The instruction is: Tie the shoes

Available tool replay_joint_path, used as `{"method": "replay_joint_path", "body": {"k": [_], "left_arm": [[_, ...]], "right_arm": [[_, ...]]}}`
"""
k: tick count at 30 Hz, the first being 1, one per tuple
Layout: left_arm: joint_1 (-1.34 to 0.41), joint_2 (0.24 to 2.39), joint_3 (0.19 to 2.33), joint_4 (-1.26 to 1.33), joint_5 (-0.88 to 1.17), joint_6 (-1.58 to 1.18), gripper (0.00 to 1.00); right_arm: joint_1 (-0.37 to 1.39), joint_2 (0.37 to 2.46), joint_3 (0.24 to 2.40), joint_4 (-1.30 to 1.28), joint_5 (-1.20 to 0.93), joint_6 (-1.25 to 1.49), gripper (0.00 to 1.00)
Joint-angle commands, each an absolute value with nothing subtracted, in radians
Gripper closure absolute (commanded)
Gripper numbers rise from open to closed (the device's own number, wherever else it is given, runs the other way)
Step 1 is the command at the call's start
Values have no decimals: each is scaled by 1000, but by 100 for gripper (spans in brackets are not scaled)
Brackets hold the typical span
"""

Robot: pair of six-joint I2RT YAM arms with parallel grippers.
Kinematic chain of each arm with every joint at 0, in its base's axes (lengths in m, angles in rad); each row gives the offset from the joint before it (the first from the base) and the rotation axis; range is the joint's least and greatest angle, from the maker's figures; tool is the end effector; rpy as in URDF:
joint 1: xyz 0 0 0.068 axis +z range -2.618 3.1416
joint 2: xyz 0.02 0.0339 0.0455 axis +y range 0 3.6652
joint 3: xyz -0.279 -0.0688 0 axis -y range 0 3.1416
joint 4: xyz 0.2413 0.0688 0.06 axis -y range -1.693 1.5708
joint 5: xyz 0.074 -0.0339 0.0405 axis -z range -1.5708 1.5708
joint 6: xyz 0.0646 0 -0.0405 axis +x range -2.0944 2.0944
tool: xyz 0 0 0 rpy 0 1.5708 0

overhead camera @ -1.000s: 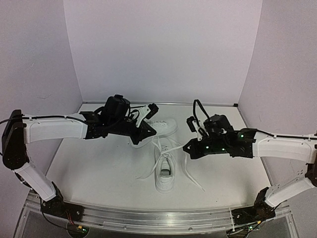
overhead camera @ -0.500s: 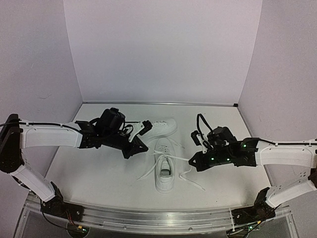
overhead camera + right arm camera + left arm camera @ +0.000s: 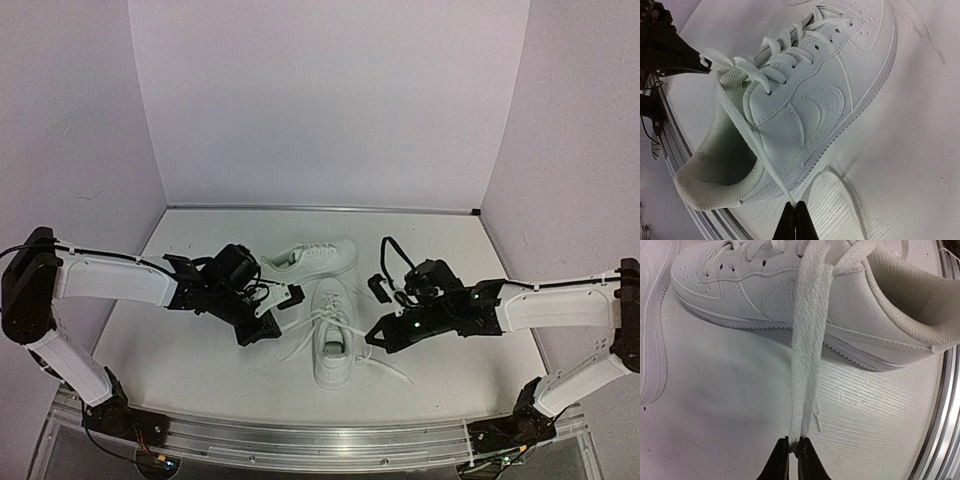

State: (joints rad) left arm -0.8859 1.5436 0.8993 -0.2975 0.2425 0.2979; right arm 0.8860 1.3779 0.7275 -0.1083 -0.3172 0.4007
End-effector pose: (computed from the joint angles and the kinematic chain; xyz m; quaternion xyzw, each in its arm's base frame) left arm 0.1916 -0.2590 0.1849 0.5577 0.7625 -0.1991 0.2606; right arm 0.1698 0.2398 0.1958 -0.2785 0.8656 0.3501 0.2250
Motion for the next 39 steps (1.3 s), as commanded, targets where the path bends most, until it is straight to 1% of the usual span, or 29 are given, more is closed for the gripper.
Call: {"method": "replay_joint_path", "body": {"k": [1,4,8,10,12,14,17,21,24,25,26,27,28,31,32,35,39], "left_arm": [[-891,1512,920,-307,264,332,86],[-890,1429,881,-222,291,302,73],[-881,1354,892,-161,306,287,64],[-873,1371,944,-161,309,281,62],[-868,1423,1013,-191,315,296,64],[-863,1495,1102,-253,328,321,67],[-858,1578,1212,-343,414,368,72],[-859,1553,1144,-263,457,402,72],[-860,1528,1101,-205,456,411,73],[-859,1525,1096,-202,450,415,73],[-859,1522,1092,-200,443,419,74],[-859,1520,1088,-199,436,421,74],[-859,1519,1085,-198,426,422,74],[-859,1513,1071,-194,411,425,73],[-859,1510,1065,-191,407,425,73],[-859,1507,1048,-185,392,425,73],[-859,1494,1019,-158,391,428,72]], "right_arm": [[885,1399,789,-61,-371,374,100],[885,1391,795,-61,-372,373,100],[885,1389,802,-57,-381,370,100],[885,1394,804,-54,-386,370,100],[885,1396,803,-53,-385,370,100],[885,1394,799,-53,-382,370,100],[885,1376,784,-54,-363,380,100],[885,1367,769,-49,-375,386,100],[885,1381,759,-49,-390,385,96],[885,1383,757,-50,-397,382,92],[885,1383,757,-53,-402,380,85],[885,1380,760,-57,-402,377,75],[885,1374,765,-62,-398,374,68],[885,1352,806,-83,-377,361,54],[884,1349,828,-94,-365,354,52],[876,1379,917,-148,-335,320,52],[854,1474,1048,-216,-328,273,61]]}}
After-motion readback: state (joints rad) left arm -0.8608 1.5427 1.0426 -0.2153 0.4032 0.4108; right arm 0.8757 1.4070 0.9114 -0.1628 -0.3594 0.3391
